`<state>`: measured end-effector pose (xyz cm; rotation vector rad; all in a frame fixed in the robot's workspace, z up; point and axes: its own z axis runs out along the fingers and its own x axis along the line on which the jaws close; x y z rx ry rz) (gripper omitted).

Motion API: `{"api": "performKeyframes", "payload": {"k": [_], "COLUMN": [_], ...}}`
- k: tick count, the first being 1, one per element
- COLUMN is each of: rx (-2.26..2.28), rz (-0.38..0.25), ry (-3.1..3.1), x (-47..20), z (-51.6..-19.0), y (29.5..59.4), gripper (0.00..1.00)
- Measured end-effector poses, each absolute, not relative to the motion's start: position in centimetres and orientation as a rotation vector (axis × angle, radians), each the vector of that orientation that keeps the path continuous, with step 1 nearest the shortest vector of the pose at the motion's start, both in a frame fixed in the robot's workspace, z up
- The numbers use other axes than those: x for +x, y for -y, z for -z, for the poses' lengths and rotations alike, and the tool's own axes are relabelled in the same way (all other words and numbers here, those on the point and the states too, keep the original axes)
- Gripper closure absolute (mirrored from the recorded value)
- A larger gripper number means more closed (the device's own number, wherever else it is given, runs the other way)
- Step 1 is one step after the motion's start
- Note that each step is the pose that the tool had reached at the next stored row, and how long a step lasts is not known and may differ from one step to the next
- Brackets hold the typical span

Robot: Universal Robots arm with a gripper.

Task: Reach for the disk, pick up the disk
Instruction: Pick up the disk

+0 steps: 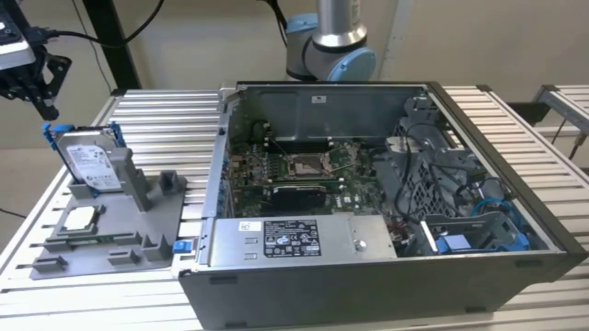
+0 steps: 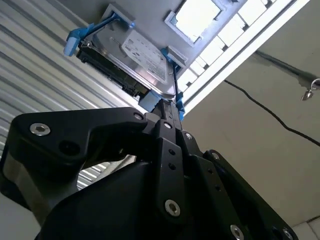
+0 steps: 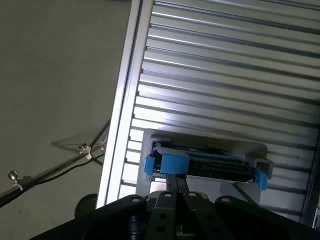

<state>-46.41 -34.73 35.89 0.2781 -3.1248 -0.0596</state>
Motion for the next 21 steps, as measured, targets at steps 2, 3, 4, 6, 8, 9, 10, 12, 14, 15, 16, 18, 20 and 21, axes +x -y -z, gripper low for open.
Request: {"api": "performKeyframes", "payload": {"k": [2, 3, 4, 6, 8, 9, 10, 12, 14, 15, 16, 18, 20, 21], "rx": [0.336, 0.365, 0.393, 0.448, 0.505, 0.534, 0.56, 0.617, 0.673, 0.7, 0.727, 0.784, 0.839, 0.866], "rz": [0.06, 0.059, 0.059, 0.059, 0.059, 0.059, 0.059, 0.059, 0.058, 0.058, 0.058, 0.057, 0.057, 0.057], "ry": [3.118, 3.115, 3.111, 3.103, 3.093, 3.088, 3.083, 3.072, 3.059, 3.053, 3.046, 3.031, 3.016, 3.008], "x": [-46.41, -46.41, -46.41, -46.41, -46.41, -46.41, -46.41, -46.41, -46.41, -46.41, -46.41, -46.41, -46.41, -46.41], "z": [-35.89, -35.89, -35.89, -35.89, -35.89, -35.89, -35.89, -35.89, -35.9, -35.9, -35.9, -35.91, -35.93, -35.93], "y": [34.73, 34.73, 34.73, 34.73, 34.73, 34.73, 34.73, 34.73, 34.73, 34.73, 34.73, 34.73, 34.73, 34.73], "gripper": [1.0, 1.0, 1.0, 1.0, 1.0, 1.0, 1.0, 1.0, 1.0, 1.0, 1.0, 1.0, 1.0, 1.0]}}
